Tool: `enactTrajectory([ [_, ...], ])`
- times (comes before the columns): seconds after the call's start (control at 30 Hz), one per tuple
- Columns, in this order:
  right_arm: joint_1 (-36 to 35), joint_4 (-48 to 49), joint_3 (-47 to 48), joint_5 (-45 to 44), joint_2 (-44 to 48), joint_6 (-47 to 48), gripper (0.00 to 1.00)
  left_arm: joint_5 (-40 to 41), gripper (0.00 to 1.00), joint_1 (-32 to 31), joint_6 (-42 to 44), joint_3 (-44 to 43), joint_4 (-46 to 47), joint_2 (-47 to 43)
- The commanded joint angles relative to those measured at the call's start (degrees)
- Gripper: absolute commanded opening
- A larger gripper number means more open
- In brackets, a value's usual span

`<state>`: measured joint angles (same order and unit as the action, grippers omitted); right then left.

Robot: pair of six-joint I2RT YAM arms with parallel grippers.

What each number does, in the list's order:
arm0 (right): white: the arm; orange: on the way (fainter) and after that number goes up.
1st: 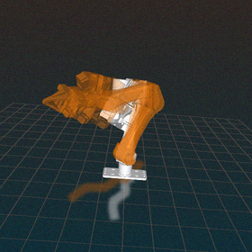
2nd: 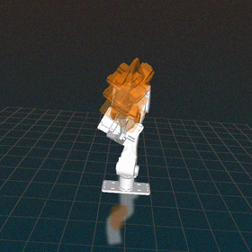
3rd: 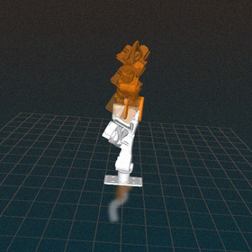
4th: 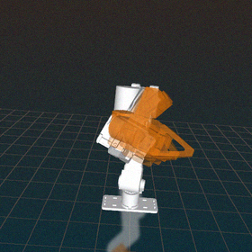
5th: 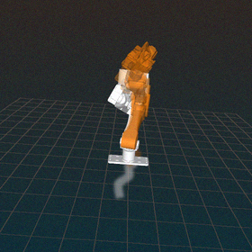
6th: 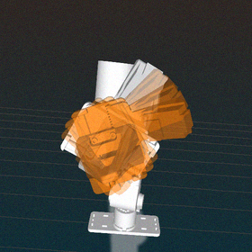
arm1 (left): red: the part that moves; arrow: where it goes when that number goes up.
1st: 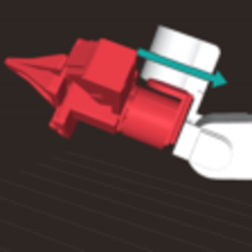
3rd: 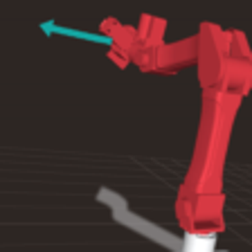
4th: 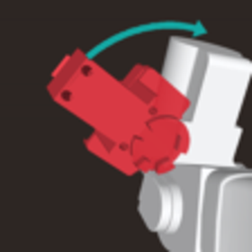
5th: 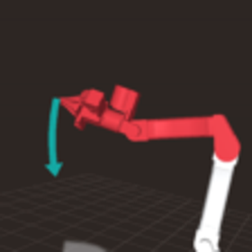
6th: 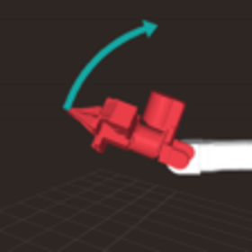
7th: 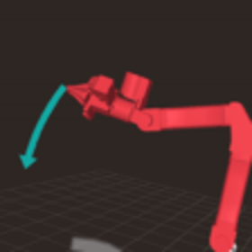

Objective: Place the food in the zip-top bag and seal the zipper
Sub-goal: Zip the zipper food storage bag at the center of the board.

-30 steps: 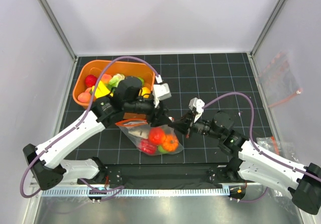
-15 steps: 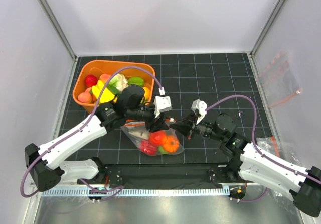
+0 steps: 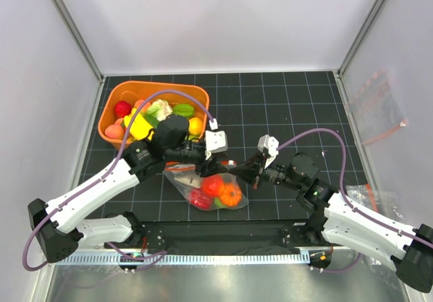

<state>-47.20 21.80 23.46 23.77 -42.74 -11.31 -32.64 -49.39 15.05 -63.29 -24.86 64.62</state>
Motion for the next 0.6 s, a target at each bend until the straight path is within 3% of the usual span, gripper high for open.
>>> enactTrajectory([
  [0.0, -0.6, 3.8, 1.1, 0.8, -0.1, 0.1, 0.01, -1.6, 0.51, 0.1, 0.2, -0.3, 3.6, -0.5],
  [0.27, -0.9, 2.8, 1.6, 0.5, -0.1, 0.5, 0.01, -2.7, 0.46, 0.1, -0.1, -0.5, 4.2, 0.2],
  [0.43, -0.9, 2.8, 1.8, 0.4, -0.3, 0.6, 0.01, -3.5, 0.35, 0.1, -0.5, -1.0, 4.1, 1.1],
  [0.57, -0.9, 2.6, 1.8, 0.5, -0.3, 0.7, 0.01, -4.0, 0.32, 0.1, -0.6, -1.3, 4.1, 1.5],
])
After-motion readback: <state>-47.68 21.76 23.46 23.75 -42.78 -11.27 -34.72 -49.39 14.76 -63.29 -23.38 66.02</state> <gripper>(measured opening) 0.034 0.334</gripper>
